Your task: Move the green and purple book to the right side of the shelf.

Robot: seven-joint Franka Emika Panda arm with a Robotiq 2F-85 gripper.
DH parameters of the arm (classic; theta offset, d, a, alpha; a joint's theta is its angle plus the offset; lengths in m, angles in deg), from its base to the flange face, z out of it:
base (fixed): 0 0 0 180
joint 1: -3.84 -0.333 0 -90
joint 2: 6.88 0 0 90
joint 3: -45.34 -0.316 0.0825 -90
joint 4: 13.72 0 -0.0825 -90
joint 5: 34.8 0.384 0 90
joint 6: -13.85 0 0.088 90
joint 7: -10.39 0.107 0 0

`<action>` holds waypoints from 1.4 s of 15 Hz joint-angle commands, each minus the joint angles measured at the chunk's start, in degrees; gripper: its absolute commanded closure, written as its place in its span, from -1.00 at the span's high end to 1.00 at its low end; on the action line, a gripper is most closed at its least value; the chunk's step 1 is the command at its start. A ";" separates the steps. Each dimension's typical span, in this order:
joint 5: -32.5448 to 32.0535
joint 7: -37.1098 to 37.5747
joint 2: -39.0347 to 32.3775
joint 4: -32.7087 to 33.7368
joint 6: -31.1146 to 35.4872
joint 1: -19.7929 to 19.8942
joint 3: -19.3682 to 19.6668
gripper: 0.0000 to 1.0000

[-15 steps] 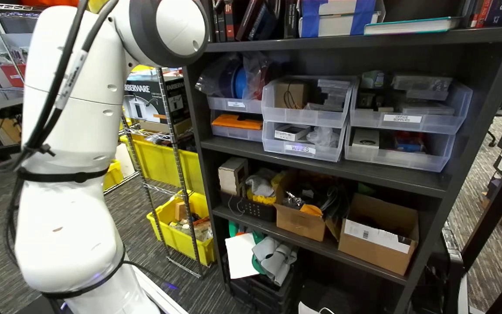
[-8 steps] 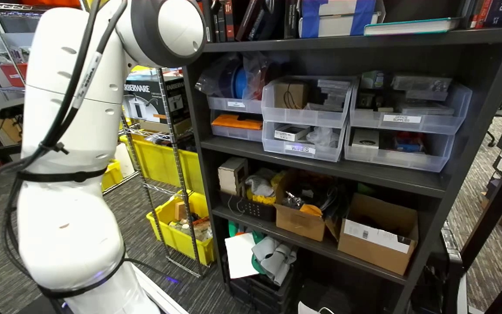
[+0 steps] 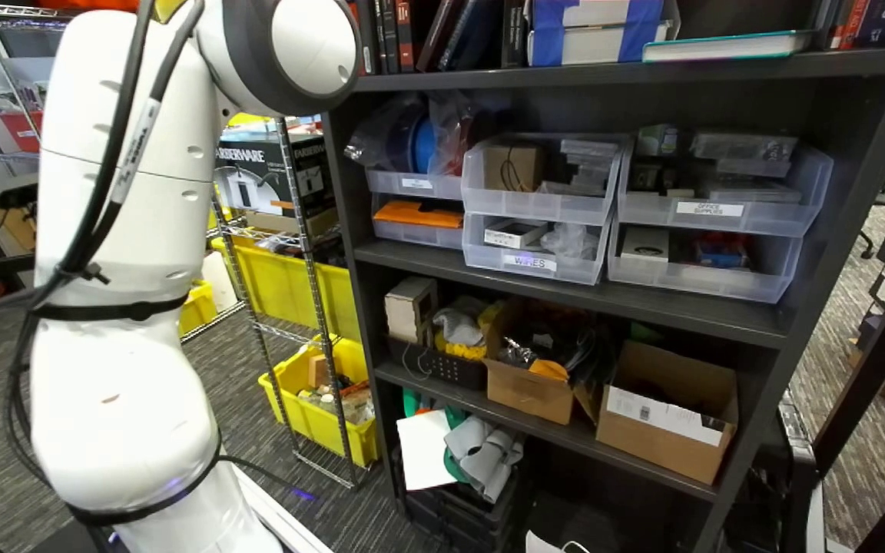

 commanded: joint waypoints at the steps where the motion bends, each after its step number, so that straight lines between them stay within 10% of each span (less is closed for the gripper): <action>1: -8.22 -8.39 2.34 0.00 1.62 -0.53 1.37 1.00; 21: -9.11 -9.01 3.43 -0.01 23.01 -3.84 0.69 1.00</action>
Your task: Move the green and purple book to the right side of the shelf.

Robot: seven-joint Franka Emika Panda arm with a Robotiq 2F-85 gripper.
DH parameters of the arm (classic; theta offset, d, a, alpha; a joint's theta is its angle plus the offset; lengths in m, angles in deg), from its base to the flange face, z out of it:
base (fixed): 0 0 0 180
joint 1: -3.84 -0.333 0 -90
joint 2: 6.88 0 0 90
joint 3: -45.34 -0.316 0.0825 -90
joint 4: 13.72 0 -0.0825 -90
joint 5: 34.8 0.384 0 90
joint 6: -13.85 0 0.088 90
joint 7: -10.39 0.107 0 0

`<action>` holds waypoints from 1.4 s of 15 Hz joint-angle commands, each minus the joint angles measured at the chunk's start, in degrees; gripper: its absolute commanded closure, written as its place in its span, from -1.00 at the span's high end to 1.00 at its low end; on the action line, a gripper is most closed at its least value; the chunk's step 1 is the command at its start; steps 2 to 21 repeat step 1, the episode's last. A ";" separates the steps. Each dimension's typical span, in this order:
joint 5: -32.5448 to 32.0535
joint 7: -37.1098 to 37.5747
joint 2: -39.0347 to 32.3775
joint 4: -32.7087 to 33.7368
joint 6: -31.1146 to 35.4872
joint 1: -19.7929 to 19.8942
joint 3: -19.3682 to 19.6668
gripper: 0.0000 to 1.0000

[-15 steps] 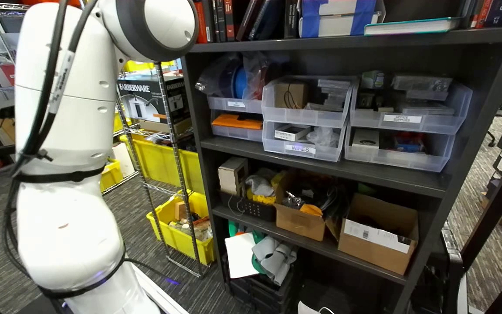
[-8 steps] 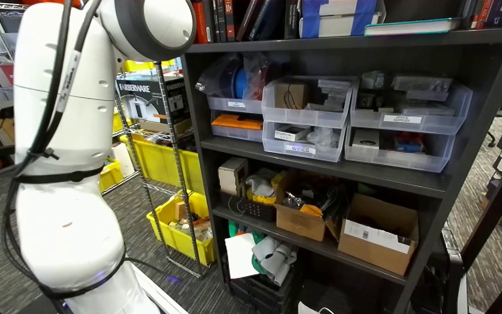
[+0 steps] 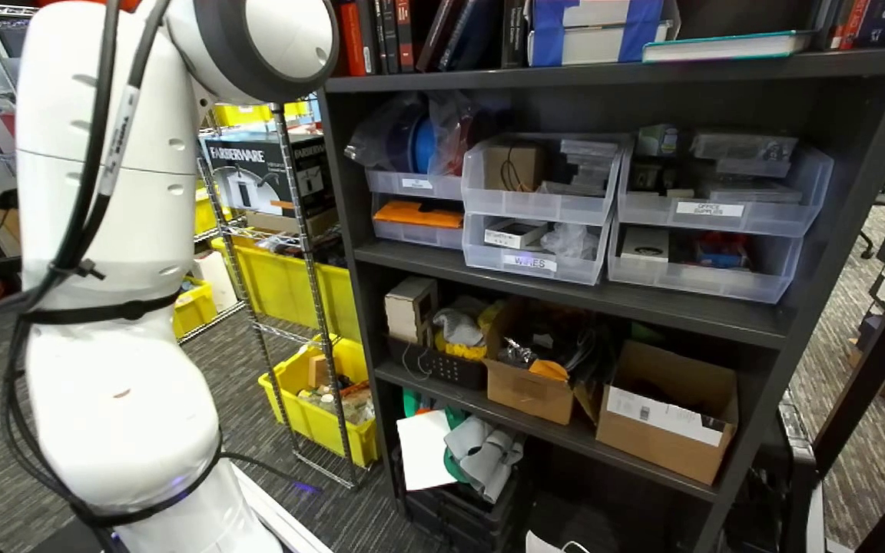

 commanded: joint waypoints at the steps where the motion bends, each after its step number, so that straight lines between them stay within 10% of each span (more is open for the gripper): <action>1: 0.11 0.02 0.02 0.00 0.06 -0.14 0.22 1.00; 21: 0.11 0.02 0.02 0.00 0.06 -0.14 0.22 1.00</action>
